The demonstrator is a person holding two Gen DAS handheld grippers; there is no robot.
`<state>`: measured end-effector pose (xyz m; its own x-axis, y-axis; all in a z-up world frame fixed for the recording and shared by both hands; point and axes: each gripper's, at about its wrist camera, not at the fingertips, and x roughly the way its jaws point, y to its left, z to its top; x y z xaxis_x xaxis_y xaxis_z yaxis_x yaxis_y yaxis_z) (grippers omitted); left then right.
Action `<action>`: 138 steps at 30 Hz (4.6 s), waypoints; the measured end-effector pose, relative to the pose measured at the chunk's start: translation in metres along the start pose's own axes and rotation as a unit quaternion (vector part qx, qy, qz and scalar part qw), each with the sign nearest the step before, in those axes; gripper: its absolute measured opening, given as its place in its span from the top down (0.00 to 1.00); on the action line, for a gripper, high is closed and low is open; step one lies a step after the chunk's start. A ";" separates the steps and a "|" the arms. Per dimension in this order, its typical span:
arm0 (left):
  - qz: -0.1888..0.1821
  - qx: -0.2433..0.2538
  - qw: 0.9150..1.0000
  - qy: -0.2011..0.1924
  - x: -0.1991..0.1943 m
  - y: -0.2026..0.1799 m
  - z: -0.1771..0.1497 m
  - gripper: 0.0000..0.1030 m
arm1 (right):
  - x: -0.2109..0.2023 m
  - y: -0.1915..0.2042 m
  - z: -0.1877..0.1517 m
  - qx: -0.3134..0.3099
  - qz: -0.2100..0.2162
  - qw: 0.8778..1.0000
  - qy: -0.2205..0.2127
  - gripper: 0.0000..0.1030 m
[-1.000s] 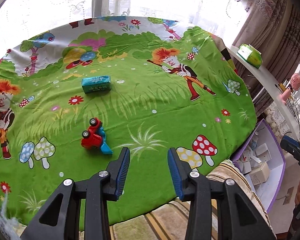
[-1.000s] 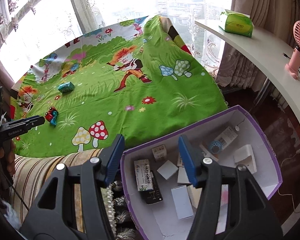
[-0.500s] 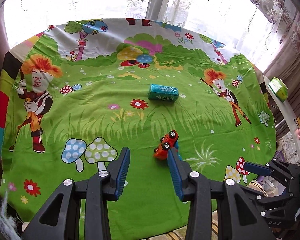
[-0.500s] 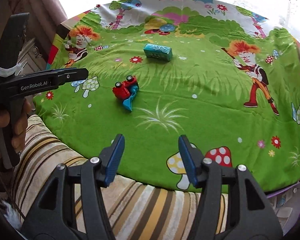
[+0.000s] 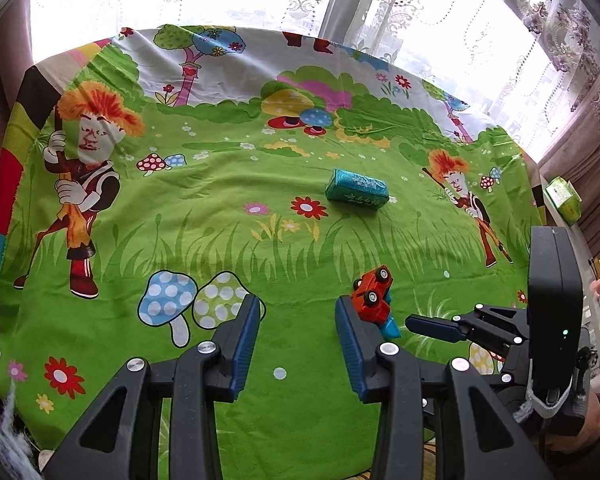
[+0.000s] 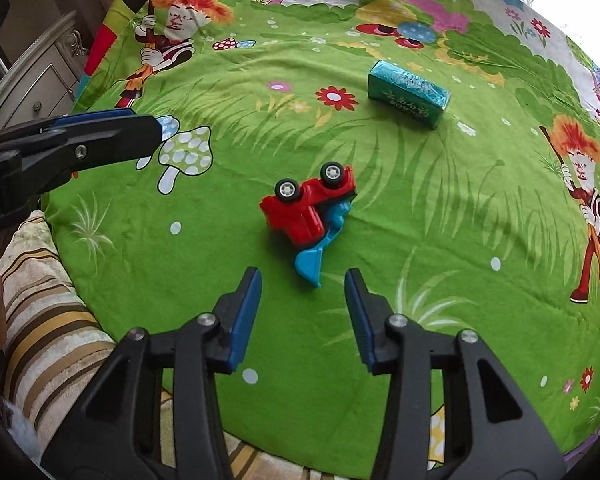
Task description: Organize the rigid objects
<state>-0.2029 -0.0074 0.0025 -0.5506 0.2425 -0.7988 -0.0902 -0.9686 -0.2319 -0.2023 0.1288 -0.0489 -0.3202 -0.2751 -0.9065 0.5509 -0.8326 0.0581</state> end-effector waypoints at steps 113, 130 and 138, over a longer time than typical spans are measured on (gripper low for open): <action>-0.017 0.059 0.997 0.044 0.132 -0.078 0.104 0.12 | -0.036 -0.013 -0.036 0.071 0.025 0.997 -0.017 0.38; 0.031 0.056 0.995 0.070 0.123 -0.053 0.086 0.28 | -0.060 -0.014 -0.043 0.095 0.022 0.993 -0.068 0.31; 0.025 0.029 0.999 0.027 0.053 -0.025 0.046 0.28 | -0.052 0.004 -0.035 0.074 0.013 0.995 -0.060 0.58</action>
<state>-0.2678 0.0271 -0.0085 -0.5107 0.1958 -0.8371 -0.1127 -0.9806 -0.1606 -0.1568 0.1568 -0.0163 -0.4017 -0.3449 -0.8483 0.4441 -0.8835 0.1490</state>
